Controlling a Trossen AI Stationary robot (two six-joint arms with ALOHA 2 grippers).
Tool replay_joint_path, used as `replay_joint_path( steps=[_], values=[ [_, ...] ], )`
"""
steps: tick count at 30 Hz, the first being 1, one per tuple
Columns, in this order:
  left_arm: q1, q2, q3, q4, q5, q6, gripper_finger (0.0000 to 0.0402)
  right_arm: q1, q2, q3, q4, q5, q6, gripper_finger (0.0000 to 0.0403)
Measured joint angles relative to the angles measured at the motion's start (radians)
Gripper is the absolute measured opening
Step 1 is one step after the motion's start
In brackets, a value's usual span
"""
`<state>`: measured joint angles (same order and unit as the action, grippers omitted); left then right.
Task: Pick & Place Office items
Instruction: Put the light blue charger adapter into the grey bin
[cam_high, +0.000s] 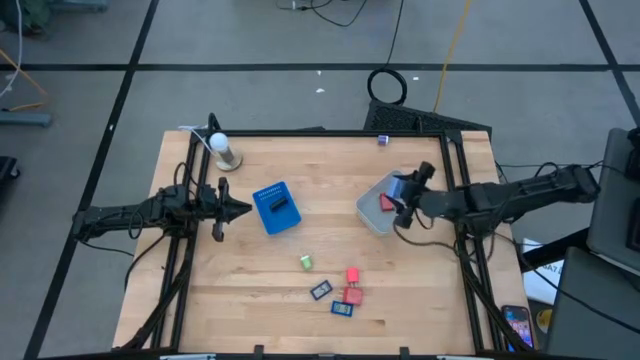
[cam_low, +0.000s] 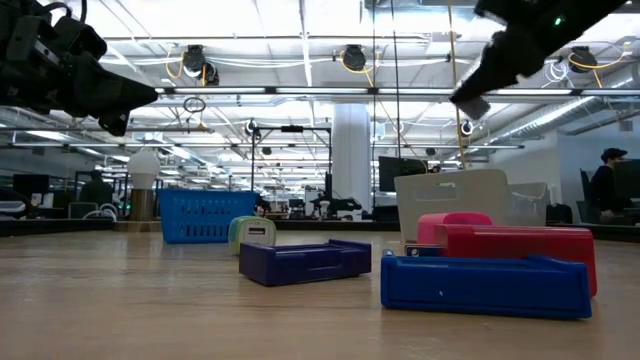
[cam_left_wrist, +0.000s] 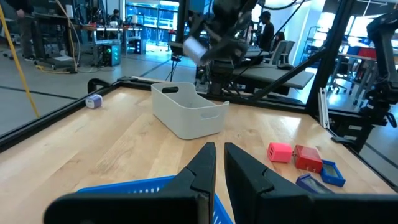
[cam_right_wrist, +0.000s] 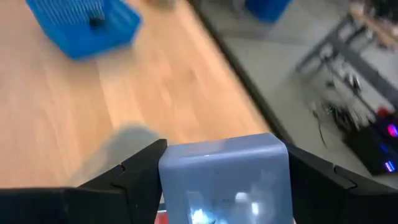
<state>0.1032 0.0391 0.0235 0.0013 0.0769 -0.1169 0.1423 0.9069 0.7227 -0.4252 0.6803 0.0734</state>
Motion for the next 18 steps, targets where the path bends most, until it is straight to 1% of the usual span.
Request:
replay_joint_path(
  steps=[6, 10, 12, 18],
  values=[
    [0.000, 0.000, 0.000, 0.000, 0.000, -0.001, 0.0033, -0.089, 0.104, -0.002, -0.116, -0.084, 0.087, 0.0260],
    [0.000, 0.000, 0.000, 0.000, 0.000, 0.000, 0.0033, -0.126, 0.156, -0.002, -0.134, -0.166, 0.111, 0.0260],
    [0.000, 0.000, 0.000, 0.000, 0.000, 0.000, 0.0033, -0.132, 0.180, -0.002, -0.131, -0.185, 0.117, 0.0260],
    [0.000, 0.000, 0.000, 0.000, 0.000, -0.001, 0.0033, -0.136, 0.245, -0.002, -0.127, -0.187, 0.120, 0.0259]
  ],
)
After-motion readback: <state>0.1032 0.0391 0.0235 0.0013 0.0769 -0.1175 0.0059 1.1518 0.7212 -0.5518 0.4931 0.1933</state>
